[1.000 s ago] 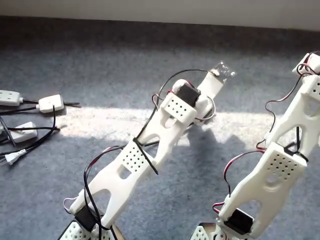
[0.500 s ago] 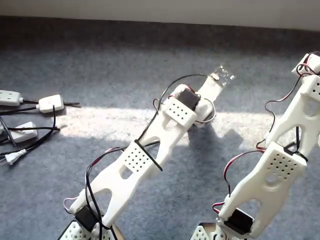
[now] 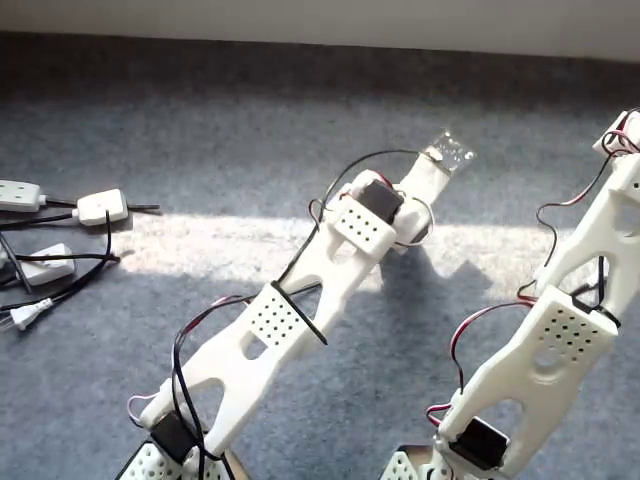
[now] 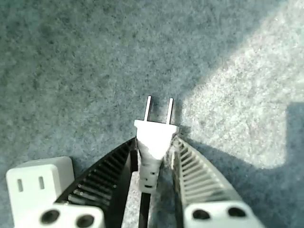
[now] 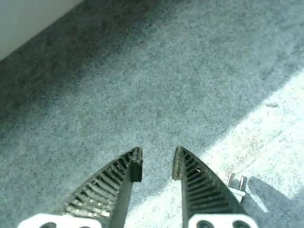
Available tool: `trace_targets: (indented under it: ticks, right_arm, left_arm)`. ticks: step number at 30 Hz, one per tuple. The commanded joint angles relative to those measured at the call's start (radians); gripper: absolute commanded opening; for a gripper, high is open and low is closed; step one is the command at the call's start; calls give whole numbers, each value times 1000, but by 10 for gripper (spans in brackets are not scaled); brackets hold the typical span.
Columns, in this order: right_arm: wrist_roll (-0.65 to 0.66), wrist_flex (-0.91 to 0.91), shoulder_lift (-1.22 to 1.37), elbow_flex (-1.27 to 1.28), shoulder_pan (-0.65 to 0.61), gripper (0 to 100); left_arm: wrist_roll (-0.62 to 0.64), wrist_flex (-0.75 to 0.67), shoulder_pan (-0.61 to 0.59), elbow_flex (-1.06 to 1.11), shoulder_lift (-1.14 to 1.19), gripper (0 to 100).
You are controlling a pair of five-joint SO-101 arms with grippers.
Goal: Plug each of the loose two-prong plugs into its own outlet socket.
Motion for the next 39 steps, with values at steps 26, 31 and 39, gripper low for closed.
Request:
trace_targets:
  ticks: [26,31,39]
  right_arm:
    - [2,10,-30,-50,19,119]
    - [2,22,-61,-62,12,73]
    - [-120,62,-165,-113,-36,73]
  left_arm:
    - [-3,218,142,-30,-611,5]
    - [-2,219,214,-30,-785,5]
    - [0,245,216,-25,-981,5]
